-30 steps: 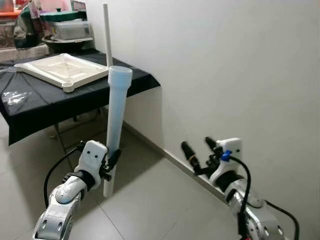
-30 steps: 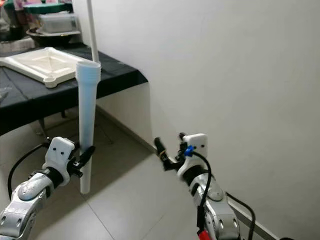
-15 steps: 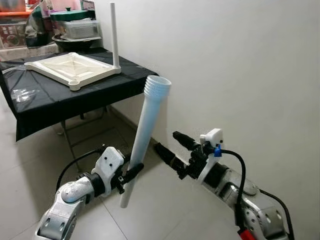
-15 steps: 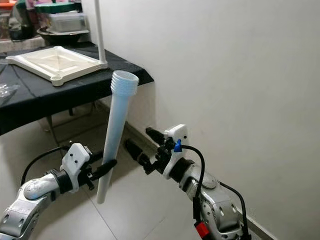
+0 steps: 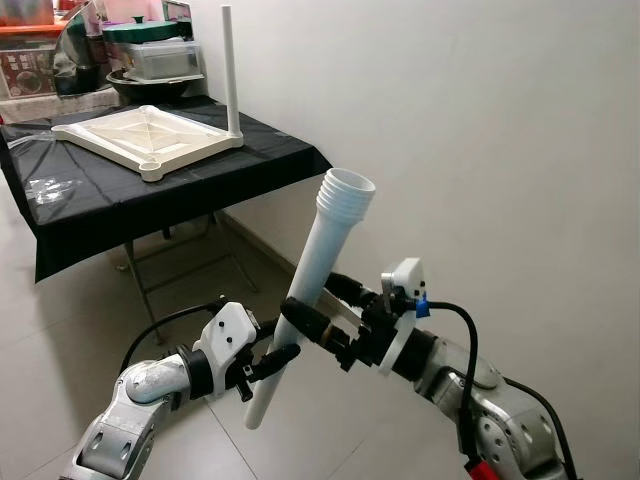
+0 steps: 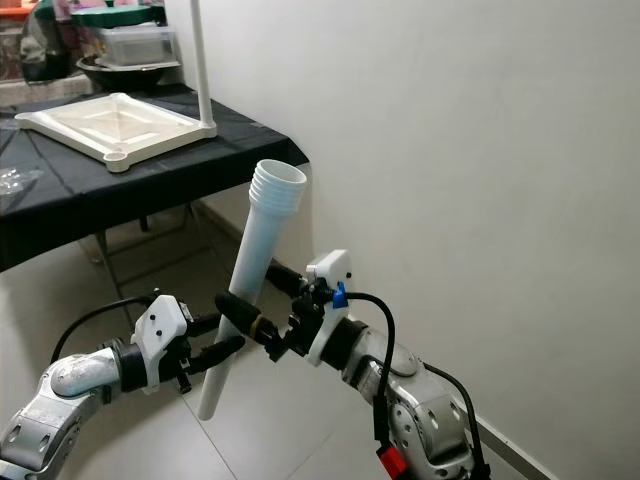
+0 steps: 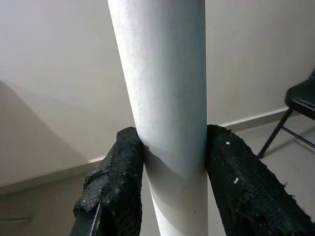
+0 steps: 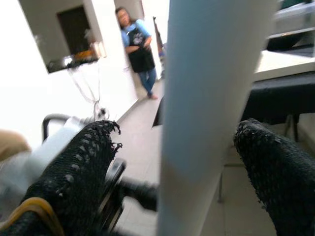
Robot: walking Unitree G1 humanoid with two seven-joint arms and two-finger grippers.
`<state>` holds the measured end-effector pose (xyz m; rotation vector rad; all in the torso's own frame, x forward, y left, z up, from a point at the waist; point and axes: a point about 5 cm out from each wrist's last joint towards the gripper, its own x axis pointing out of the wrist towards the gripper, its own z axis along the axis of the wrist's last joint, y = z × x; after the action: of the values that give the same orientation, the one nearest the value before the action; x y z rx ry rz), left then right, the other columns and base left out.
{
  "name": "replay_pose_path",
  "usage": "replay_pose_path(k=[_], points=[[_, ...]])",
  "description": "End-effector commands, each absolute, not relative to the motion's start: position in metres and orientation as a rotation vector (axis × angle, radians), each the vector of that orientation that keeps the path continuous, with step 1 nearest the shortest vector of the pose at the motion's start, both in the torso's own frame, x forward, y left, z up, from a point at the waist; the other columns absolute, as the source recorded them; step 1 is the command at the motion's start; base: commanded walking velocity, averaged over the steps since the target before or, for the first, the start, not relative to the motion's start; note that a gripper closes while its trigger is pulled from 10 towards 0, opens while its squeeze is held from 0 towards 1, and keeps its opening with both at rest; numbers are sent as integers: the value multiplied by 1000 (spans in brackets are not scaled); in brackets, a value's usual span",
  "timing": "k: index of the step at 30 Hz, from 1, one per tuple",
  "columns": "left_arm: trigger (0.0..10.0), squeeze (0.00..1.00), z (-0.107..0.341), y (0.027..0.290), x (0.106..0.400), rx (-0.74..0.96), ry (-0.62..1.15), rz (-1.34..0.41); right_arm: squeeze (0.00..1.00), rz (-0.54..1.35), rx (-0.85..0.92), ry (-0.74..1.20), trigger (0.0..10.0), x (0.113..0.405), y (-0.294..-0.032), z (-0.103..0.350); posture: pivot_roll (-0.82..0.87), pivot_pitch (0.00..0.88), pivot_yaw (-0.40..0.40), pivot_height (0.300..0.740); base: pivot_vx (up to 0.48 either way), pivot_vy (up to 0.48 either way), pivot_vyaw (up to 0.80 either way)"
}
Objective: Building children table
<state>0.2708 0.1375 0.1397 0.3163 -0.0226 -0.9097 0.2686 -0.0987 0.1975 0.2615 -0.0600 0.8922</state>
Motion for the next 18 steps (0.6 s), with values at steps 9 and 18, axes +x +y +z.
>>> replay_pose_path(k=[9, 18], points=[[10000, 0, 141, 130, 271, 315, -46, -950, 0, 836, 325, -61, 10000, 274, -97, 198, 22, 0, -57, 740, 0, 0, 0], [10000, 0, 144, 140, 280, 334, -62, -871, 0, 862, 238, 49, 10000, 266, -105, 179, 12, 0, -59, 740, 0, 0, 0]])
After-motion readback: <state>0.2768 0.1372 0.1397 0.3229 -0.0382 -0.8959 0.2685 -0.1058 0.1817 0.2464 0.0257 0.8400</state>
